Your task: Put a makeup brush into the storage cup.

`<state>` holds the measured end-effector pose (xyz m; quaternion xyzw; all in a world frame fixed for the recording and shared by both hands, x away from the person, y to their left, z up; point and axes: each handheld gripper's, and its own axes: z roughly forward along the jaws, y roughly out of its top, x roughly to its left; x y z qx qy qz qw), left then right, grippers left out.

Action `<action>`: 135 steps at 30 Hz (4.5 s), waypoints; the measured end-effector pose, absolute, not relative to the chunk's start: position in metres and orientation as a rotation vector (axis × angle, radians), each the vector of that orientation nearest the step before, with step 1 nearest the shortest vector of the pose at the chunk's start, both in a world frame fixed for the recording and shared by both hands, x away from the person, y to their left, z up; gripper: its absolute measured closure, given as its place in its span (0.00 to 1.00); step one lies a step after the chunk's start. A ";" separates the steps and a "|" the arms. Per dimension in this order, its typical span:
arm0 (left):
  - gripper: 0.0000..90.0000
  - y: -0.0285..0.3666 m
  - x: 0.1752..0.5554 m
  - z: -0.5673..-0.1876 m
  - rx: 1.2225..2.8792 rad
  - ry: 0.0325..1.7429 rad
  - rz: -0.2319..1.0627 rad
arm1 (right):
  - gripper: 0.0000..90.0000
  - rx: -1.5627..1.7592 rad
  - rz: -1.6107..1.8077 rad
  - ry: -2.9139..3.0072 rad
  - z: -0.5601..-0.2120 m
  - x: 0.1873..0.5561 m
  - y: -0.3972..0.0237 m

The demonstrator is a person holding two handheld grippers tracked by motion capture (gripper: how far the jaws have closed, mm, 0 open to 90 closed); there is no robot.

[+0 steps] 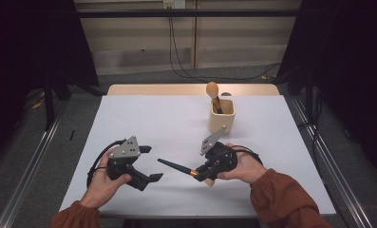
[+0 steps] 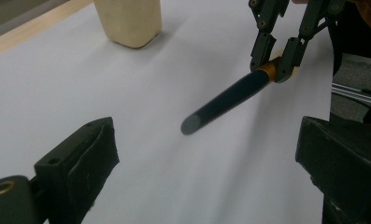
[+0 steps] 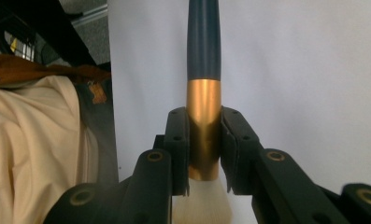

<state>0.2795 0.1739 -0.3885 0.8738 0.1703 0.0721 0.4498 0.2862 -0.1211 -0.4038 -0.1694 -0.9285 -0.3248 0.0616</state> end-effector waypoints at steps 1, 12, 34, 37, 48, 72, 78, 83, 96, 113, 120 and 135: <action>0.06 0.173 0.280 -0.388 2.167 0.414 0.180 | 0.83 -0.503 -0.956 -2.815 -0.404 0.287 -0.119; 0.05 0.158 0.289 -0.389 2.316 0.389 0.078 | 0.83 -0.398 -0.787 -2.850 -0.402 0.293 -0.104; 0.04 0.135 0.296 -0.403 2.494 0.330 -0.072 | 0.83 -0.316 -0.643 -2.873 -0.406 0.297 -0.094; 0.05 0.133 0.295 -0.404 2.505 0.309 -0.097 | 0.83 -0.307 -0.635 -2.876 -0.405 0.296 -0.092; 0.08 0.126 0.297 -0.409 2.529 0.273 -0.161 | 0.83 -0.296 -0.653 -2.876 -0.406 0.298 -0.088; 0.47 0.107 0.304 -0.415 2.470 0.169 -0.217 | 0.83 -0.268 -0.701 -2.869 -0.408 0.299 -0.082; 0.57 0.101 0.301 -0.417 2.479 0.144 -0.246 | 0.83 -0.256 -0.704 -2.872 -0.408 0.299 -0.081; 0.66 0.099 0.302 -0.419 2.475 0.152 -0.246 | 0.83 -0.237 -0.727 -2.872 -0.408 0.299 -0.081; 0.74 0.097 0.304 -0.422 2.471 0.154 -0.253 | 0.83 -0.218 -0.729 -2.872 -0.407 0.298 -0.081; 0.82 0.095 0.306 -0.424 2.469 0.150 -0.307 | 0.83 -0.199 -0.758 -2.899 -0.408 0.297 -0.084; 0.83 0.095 0.306 -0.425 2.469 0.192 -0.267 | 0.81 -0.188 -0.789 -2.922 -0.410 0.300 -0.085; 0.83 0.101 0.309 -0.426 2.444 0.269 -0.291 | 0.40 -0.270 -0.858 -2.919 -0.411 0.301 -0.090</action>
